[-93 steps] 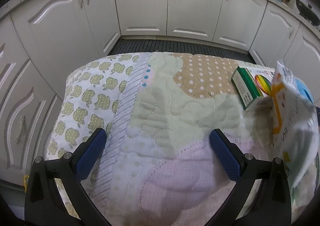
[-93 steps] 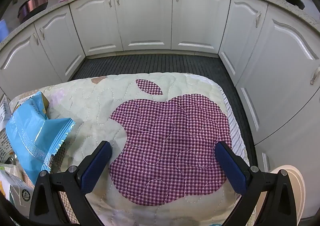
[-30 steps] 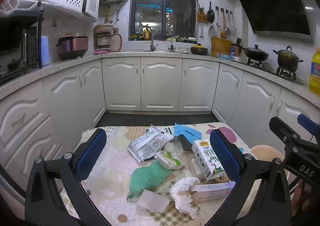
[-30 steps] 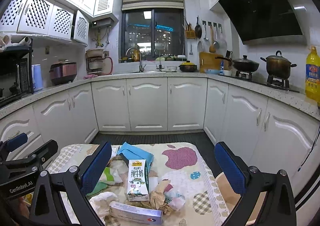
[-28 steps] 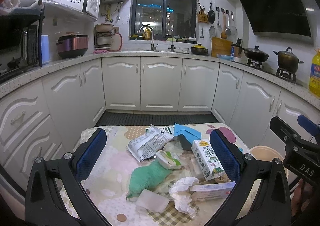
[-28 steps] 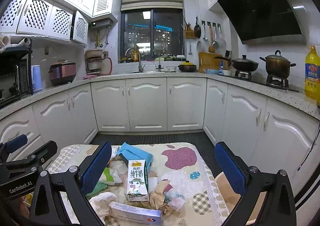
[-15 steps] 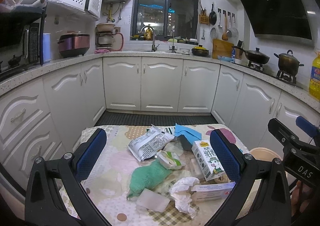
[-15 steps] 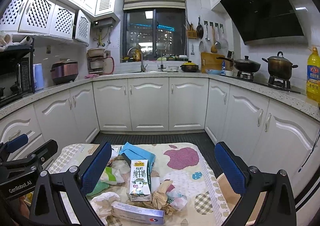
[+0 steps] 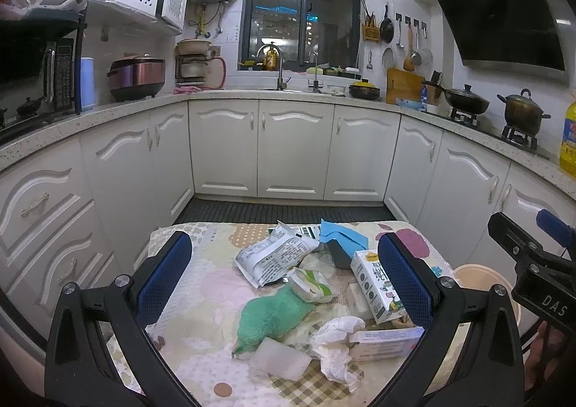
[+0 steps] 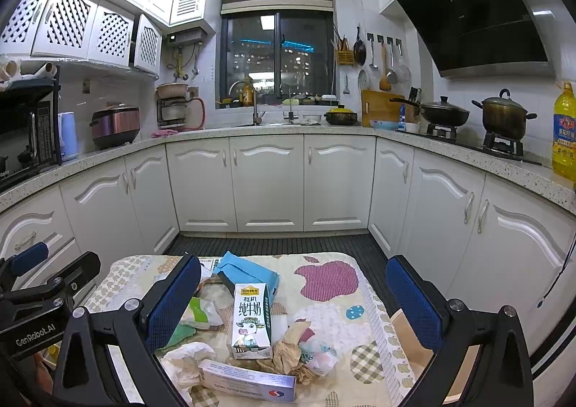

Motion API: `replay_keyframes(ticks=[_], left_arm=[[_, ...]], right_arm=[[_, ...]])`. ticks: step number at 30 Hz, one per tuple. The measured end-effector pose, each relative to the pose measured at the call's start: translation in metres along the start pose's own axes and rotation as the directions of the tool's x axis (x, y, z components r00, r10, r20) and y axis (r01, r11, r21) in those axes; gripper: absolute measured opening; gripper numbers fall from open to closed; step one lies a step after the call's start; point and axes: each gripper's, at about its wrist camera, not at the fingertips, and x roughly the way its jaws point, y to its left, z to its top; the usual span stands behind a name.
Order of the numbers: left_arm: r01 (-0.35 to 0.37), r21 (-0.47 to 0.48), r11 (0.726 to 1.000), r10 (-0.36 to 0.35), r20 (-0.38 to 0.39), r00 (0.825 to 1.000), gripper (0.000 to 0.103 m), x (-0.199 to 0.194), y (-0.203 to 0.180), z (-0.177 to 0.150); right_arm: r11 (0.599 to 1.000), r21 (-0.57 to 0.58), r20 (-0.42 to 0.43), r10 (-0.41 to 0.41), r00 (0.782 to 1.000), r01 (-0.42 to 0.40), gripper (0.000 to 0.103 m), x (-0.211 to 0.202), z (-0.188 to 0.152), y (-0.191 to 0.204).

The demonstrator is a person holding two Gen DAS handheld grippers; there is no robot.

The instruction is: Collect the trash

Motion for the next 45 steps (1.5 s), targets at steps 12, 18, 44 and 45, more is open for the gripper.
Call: replay_keyframes(ticks=[12, 18, 44, 45], left_arm=[[-0.019, -0.010, 1.000, 0.019, 0.017, 1.000, 0.103, 0.000, 0.006, 0.000], [-0.021, -0.016, 1.000, 0.021, 0.019, 1.000, 0.103, 0.001, 0.008, 0.000], [-0.027, -0.029, 0.999, 0.027, 0.008, 1.000, 0.103, 0.005, 0.012, -0.003], [-0.026, -0.030, 0.999, 0.026, 0.007, 1.000, 0.103, 0.005, 0.012, -0.003]], right_arm=[[1.000, 0.007, 0.013, -0.003, 1.000, 0.003, 0.102, -0.003, -0.002, -0.001], [1.000, 0.010, 0.013, -0.003, 1.000, 0.003, 0.102, -0.003, -0.003, -0.001], [1.000, 0.011, -0.011, -0.009, 1.000, 0.009, 0.102, 0.008, -0.010, 0.000], [1.000, 0.010, -0.011, -0.010, 1.000, 0.010, 0.102, 0.009, -0.010, 0.000]])
